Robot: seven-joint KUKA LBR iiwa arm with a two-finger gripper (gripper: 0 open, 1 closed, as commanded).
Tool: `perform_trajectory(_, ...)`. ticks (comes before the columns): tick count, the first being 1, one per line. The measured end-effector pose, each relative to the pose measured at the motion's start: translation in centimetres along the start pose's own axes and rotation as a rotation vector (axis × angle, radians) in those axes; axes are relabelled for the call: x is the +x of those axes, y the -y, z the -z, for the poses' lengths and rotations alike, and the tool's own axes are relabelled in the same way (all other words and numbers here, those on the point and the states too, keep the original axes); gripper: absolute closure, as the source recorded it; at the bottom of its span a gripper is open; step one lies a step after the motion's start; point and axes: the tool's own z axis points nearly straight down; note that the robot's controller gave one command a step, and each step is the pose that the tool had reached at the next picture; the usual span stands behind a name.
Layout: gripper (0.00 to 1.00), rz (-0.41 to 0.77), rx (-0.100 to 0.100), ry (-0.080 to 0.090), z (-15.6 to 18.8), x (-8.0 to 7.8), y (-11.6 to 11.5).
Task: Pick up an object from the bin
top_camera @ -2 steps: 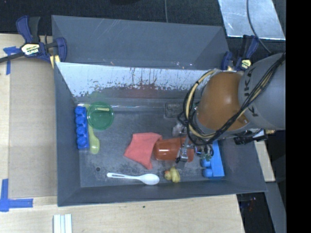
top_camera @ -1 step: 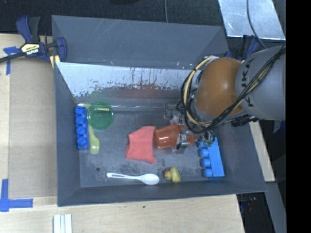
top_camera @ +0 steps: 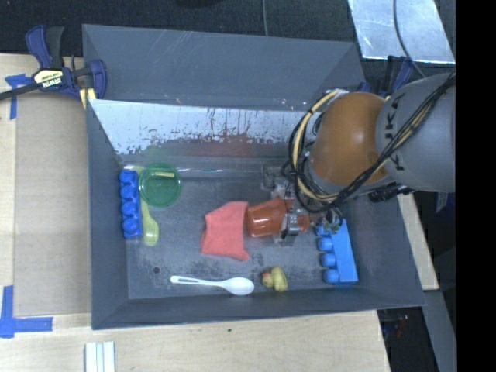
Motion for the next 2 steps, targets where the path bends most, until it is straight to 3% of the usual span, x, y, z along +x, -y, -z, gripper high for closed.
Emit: perform_trajectory(2,1.00,0.029,-0.001,0.005,-0.68,0.46,0.06)
